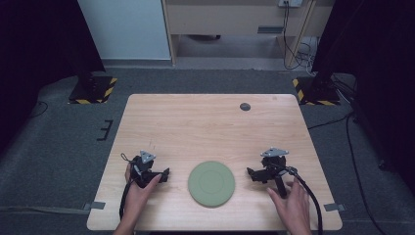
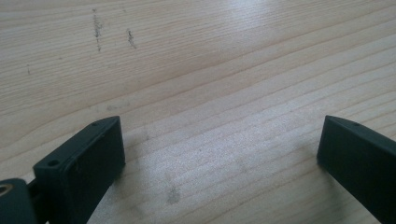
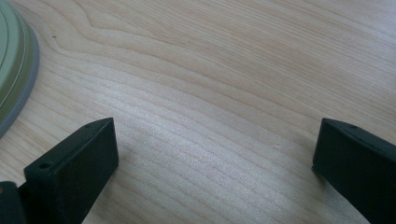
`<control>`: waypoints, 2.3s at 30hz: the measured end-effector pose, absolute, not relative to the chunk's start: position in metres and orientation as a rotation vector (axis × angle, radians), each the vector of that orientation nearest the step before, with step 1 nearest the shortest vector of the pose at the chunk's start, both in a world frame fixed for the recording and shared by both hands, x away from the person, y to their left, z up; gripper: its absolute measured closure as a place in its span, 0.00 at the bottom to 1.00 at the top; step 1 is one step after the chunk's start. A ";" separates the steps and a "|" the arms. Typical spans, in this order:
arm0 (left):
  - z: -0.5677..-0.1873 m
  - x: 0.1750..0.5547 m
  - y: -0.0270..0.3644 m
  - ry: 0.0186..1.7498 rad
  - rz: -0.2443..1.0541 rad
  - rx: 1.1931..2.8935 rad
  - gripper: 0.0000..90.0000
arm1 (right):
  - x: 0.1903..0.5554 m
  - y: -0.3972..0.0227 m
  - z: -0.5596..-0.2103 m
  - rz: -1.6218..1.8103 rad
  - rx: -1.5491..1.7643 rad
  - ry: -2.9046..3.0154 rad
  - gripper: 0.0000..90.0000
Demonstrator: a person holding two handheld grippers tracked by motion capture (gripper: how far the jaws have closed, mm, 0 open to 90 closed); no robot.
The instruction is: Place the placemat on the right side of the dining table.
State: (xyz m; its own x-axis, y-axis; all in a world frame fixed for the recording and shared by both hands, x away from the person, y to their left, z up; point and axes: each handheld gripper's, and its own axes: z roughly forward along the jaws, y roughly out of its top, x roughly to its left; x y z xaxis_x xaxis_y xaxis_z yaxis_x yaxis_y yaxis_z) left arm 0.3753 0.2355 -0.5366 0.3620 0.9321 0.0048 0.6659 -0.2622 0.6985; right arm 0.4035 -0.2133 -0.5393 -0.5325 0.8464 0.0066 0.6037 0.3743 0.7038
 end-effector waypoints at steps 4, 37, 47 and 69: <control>-0.537 0.374 0.236 1.354 0.552 2.034 0.00 | 0.400 -0.209 -0.539 0.929 1.320 2.237 0.00; -0.530 0.349 0.191 1.036 0.377 2.156 0.04 | 0.350 -0.175 -0.522 1.010 0.994 2.418 0.08; -0.530 0.345 0.179 0.992 0.374 2.176 0.04 | 0.348 -0.164 -0.525 0.998 0.973 2.433 0.08; -0.530 0.348 0.176 1.020 0.417 2.158 0.04 | 0.353 -0.163 -0.525 0.977 1.019 2.418 0.08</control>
